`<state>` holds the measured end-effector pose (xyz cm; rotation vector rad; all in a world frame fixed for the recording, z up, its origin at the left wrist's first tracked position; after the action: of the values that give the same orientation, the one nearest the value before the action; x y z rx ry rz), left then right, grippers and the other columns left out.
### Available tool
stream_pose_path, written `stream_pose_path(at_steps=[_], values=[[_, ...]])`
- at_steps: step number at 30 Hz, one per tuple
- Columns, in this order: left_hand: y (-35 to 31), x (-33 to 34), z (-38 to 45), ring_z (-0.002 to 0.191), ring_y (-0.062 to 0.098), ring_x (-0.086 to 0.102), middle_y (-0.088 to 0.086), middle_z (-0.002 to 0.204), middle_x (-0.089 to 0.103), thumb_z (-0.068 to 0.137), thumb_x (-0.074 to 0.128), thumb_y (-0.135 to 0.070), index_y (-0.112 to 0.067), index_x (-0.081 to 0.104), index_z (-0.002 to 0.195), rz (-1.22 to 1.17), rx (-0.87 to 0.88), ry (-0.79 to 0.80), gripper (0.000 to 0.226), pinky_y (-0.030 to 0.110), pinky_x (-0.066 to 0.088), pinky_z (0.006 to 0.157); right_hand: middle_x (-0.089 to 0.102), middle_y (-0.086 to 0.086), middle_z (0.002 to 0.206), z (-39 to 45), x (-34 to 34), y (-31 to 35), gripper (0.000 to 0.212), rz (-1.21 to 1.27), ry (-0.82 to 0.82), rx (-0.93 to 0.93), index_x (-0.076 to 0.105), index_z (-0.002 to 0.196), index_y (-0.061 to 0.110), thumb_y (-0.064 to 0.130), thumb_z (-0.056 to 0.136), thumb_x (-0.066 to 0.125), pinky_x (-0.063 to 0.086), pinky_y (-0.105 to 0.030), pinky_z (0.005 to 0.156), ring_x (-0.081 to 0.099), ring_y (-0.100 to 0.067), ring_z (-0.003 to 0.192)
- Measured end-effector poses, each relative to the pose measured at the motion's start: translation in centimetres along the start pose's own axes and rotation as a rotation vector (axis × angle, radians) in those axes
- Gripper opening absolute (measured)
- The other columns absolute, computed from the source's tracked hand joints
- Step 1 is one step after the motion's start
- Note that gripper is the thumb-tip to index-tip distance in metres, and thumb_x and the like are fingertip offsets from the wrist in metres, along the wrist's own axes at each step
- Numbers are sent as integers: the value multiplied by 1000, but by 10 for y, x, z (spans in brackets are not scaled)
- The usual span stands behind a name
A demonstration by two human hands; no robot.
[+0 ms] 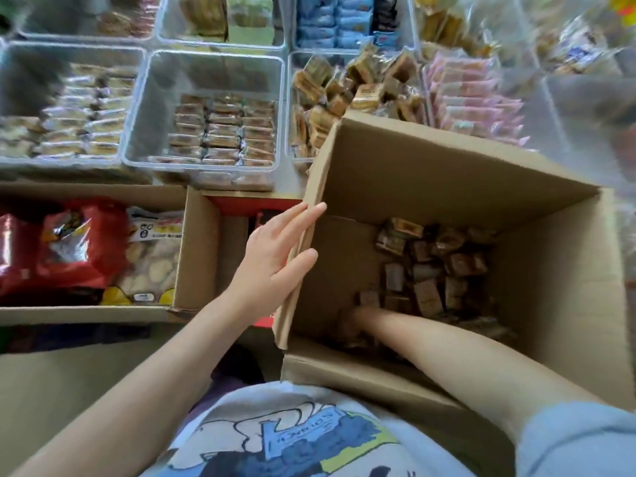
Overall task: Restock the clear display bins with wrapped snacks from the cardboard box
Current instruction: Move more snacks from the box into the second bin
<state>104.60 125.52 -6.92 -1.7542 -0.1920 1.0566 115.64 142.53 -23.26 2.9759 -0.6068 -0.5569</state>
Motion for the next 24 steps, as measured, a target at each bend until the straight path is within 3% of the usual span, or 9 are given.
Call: stream_pose_path(at_steps=[2, 4, 5, 6, 9, 12, 17, 21, 24], values=[[-1, 0, -3, 148, 3, 21, -19, 160, 30, 94, 36, -50, -62, 27, 146, -1, -19, 6, 54, 59, 20, 119, 49, -16, 144, 6, 0, 0, 49, 90, 127, -6, 57, 135, 17, 45, 94, 55, 40, -46, 110, 50, -34, 130], [-3, -1, -5, 149, 4, 20, -22, 160, 28, 93, 35, -54, -62, 26, 147, -6, -46, 26, 55, 59, 20, 120, 63, -15, 109, -19, -25, 3, 32, 172, 299, -9, 63, 105, 11, 36, 105, 42, 57, -29, 75, 69, -22, 86], [-4, -2, -5, 149, 4, 20, -23, 160, 27, 92, 35, -56, -61, 27, 147, -9, -56, 35, 57, 59, 20, 120, 67, -10, 88, -30, -40, 0, 32, 332, 307, -26, 60, 92, 12, 34, 106, 41, 55, -25, 60, 67, -16, 65], [-5, -2, -5, 149, 4, 20, -23, 160, 26, 91, 36, -57, -61, 27, 147, -15, -61, 43, 58, 59, 21, 120, 67, -6, 75, -40, -57, -6, 32, 514, 294, -49, 59, 89, 12, 33, 106, 42, 53, -26, 58, 66, -16, 57], [-6, -3, -4, 148, 2, 22, -22, 159, 28, 88, 40, -58, -58, 31, 147, -62, -49, 43, 60, 56, 24, 120, 66, -13, 96, -85, -100, -31, 31, 1126, 247, -287, 57, 115, 8, 30, 104, 39, 52, -35, 74, 68, -28, 83], [-5, -5, -2, 144, 2, 30, -21, 154, 38, 88, 45, -56, -55, 34, 147, -124, -29, -8, 60, 50, 31, 119, 63, -21, 111, -131, -132, -39, 44, 1422, 267, -671, 55, 132, 11, 30, 99, 34, 53, -35, 74, 63, -31, 90], [9, -24, 12, 135, -3, 41, -19, 146, 49, 98, 52, -42, -47, 33, 150, -179, -33, -101, 56, 30, 36, 112, 58, -24, 109, -180, -174, -5, 46, 1421, 201, -973, 48, 136, 10, 30, 100, 27, 47, -31, 59, 60, -32, 81], [31, -64, 25, 135, -2, 40, -19, 145, 46, 102, 55, -26, -34, 38, 151, -107, -1, -150, 53, 25, 35, 110, 56, -15, 95, -179, -208, 53, 41, 1387, 92, -916, 47, 127, 9, 36, 99, 32, 22, -30, 58, 47, -21, 69], [55, -104, 37, 125, 0, 52, -16, 134, 58, 102, 55, -29, -41, 50, 134, -290, -71, -201, 35, 23, 41, 102, 54, -9, 88, -163, -235, 108, 35, 1295, -32, -834, 50, 119, 10, 35, 98, 35, 27, -26, 54, 44, -19, 68]])
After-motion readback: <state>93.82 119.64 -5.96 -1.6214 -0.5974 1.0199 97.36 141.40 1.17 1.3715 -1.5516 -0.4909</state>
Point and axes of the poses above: each hand's wrist, its own z-axis towards the middle knuckle, its own x-axis out of the palm, y = z × x, the point moved 1 cm from there along z, towards the middle knuckle
